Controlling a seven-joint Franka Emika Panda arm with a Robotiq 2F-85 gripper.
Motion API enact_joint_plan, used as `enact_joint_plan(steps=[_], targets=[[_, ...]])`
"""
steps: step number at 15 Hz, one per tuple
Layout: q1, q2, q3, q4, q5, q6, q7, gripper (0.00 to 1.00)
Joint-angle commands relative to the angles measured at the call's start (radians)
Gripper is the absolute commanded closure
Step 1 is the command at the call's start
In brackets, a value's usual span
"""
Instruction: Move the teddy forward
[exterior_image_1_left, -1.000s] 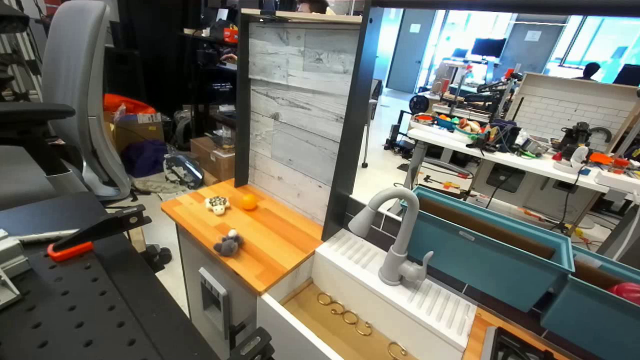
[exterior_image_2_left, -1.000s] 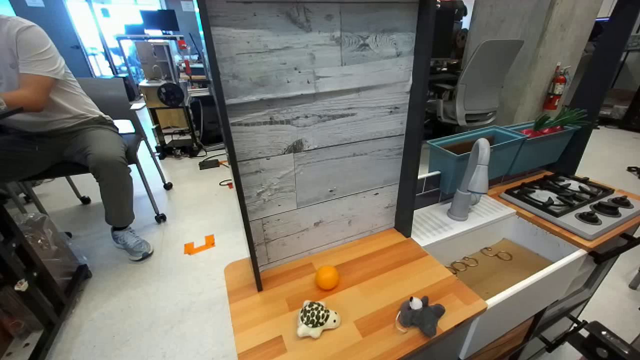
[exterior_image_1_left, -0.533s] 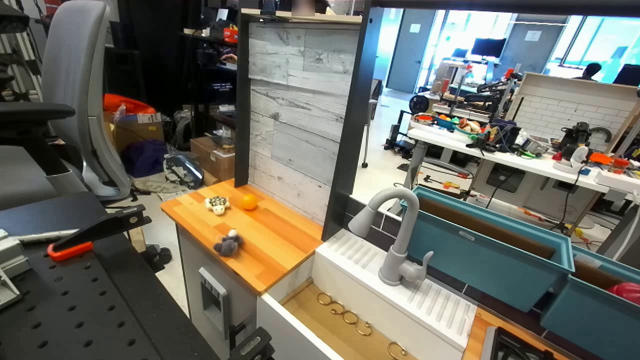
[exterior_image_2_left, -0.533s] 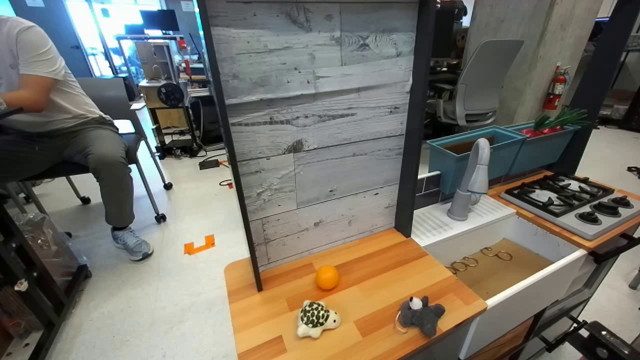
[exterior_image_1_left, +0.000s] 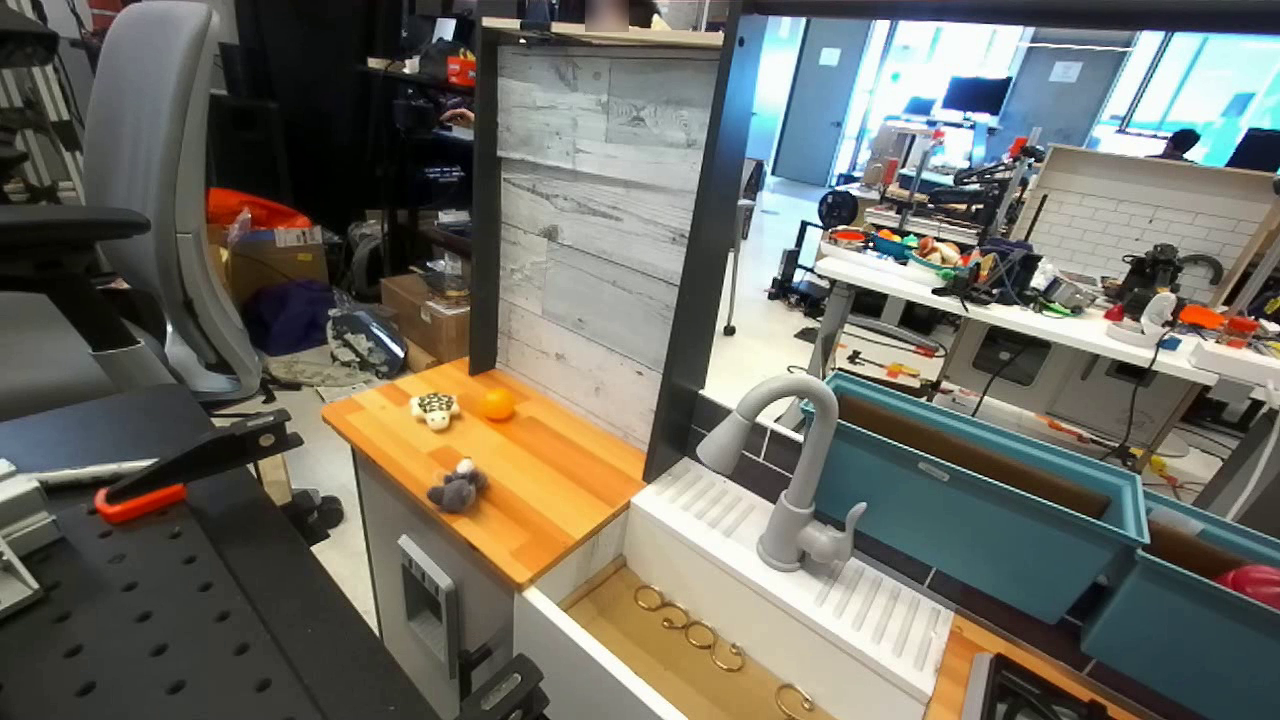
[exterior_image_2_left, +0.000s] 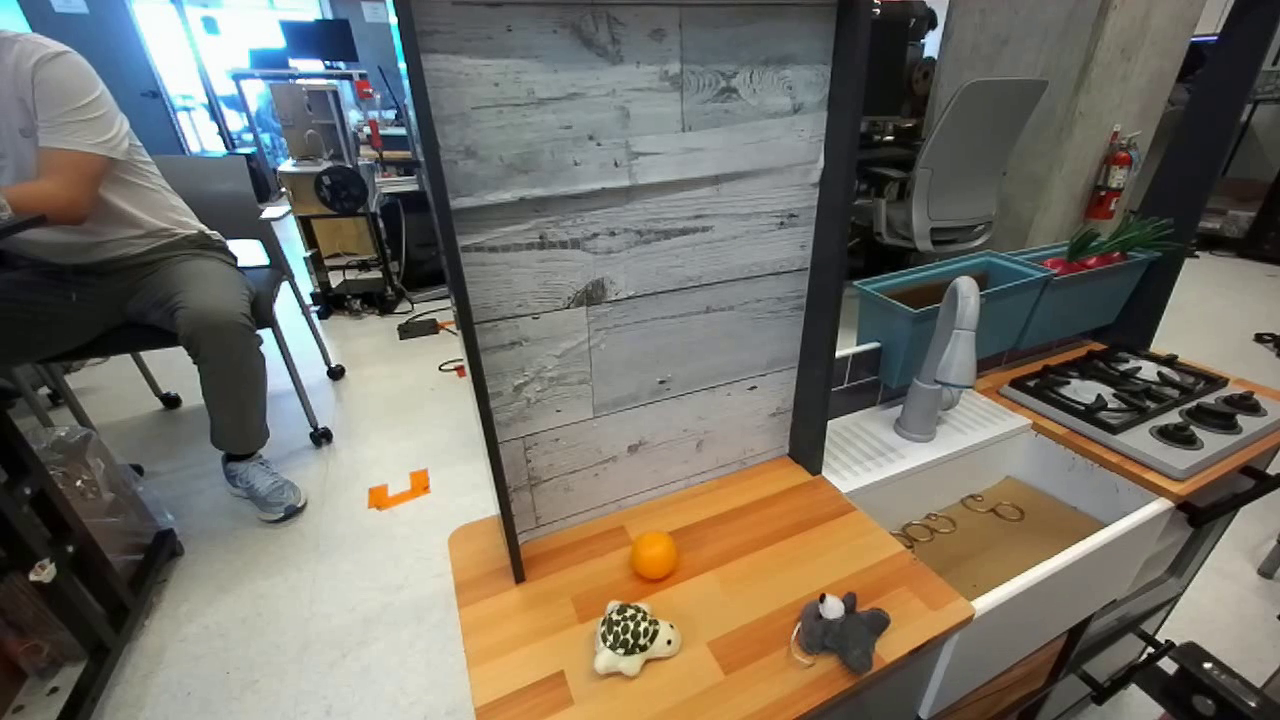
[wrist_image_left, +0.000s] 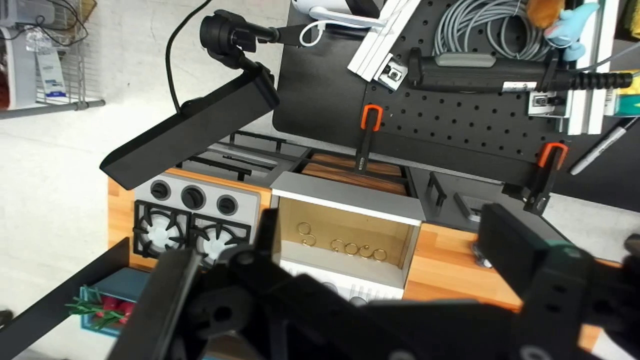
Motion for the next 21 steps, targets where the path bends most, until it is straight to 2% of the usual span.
enact_joint_plan(steps=[1, 5, 9, 14, 21], targets=[[0.043, 0.195, 0.087, 0.049, 0.003, 0.065, 0.142, 0.00], [0.079, 0.443, 0.192, 0.098, 0.008, 0.196, 0.300, 0.00], [0.112, 0.705, 0.244, 0.171, 0.043, 0.360, 0.410, 0.00], [0.139, 0.990, 0.248, 0.264, 0.111, 0.610, 0.461, 0.00], [0.193, 1.267, 0.233, 0.351, 0.084, 0.813, 0.457, 0.00]])
